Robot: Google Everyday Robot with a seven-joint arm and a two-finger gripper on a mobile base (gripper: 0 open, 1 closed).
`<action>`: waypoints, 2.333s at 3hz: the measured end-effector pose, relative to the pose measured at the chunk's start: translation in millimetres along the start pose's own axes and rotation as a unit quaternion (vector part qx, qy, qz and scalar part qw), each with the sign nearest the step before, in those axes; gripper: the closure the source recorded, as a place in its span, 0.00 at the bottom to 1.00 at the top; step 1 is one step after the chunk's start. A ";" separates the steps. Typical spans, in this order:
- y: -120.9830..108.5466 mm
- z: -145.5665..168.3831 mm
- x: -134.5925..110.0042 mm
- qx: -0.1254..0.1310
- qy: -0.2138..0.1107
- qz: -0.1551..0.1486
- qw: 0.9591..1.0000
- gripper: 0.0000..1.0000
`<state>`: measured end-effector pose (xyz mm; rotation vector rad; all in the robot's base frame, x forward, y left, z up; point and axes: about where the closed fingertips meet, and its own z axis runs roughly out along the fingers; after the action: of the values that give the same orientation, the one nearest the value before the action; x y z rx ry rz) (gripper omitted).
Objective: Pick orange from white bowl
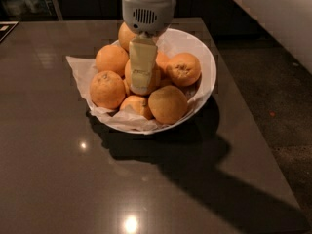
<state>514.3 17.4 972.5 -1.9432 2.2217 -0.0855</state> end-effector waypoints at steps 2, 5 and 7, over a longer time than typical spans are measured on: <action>-1.0 18.2 -1.5 -0.020 0.008 0.009 1.000 0.22; 4.0 38.0 -14.3 -0.036 -0.004 -0.007 0.999 0.63; 6.6 27.3 -9.1 -0.028 -0.045 -0.004 0.999 1.00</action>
Offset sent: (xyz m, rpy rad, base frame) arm -0.0226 -0.0182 -0.0318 -0.1145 0.1706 -0.0187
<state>513.9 29.6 945.5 -1.9431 2.1825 0.0641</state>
